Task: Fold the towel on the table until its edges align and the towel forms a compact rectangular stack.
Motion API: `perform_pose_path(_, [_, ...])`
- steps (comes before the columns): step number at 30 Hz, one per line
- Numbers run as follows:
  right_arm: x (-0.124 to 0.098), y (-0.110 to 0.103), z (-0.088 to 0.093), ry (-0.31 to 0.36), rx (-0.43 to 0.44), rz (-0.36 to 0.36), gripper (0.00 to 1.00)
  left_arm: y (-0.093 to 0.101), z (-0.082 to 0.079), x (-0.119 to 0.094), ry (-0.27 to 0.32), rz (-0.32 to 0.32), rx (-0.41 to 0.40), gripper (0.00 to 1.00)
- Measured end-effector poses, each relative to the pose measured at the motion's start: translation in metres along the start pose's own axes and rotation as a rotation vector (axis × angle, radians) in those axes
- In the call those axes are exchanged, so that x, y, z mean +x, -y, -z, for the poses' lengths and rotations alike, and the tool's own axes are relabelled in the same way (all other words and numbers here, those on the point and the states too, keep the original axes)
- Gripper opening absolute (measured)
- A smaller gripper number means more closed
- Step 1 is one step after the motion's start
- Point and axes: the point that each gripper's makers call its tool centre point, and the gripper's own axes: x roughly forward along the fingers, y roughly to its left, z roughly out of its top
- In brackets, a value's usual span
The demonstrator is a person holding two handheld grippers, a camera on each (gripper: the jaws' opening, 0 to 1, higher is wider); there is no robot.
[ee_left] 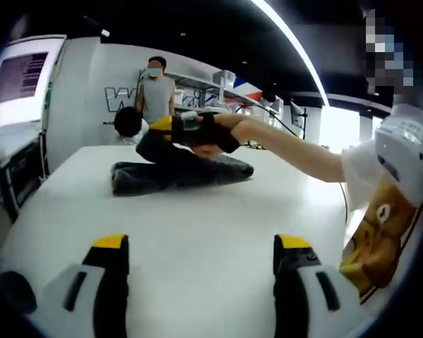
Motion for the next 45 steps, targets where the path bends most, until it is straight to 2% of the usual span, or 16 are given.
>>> perform_pose_path(7, [0.025,-0.009,0.018,-0.044,-0.01,-0.017,0.05,0.0,0.0,-0.002,0.002,0.001,0.0,0.89])
perform_pose_path(18, [0.048,0.013,0.044,-0.103,-0.019,0.041,0.05,0.001,0.002,-0.004,0.004,0.004,-0.005,0.89])
perform_pose_path(21, [0.052,0.018,0.049,-0.117,-0.023,0.058,0.05,0.002,0.002,-0.003,0.003,0.009,-0.004,0.89])
perform_pose_path(25, [0.055,0.025,0.059,-0.16,-0.075,0.093,0.05,0.004,0.004,-0.001,-0.001,0.014,-0.006,0.89])
perform_pose_path(35, [0.06,0.038,0.072,-0.217,-0.165,0.153,0.05,0.005,0.005,0.0,0.0,0.017,-0.009,0.88])
perform_pose_path(45, [0.061,0.048,0.08,-0.238,-0.17,0.179,0.05,0.004,0.005,-0.002,0.006,0.013,-0.013,0.89])
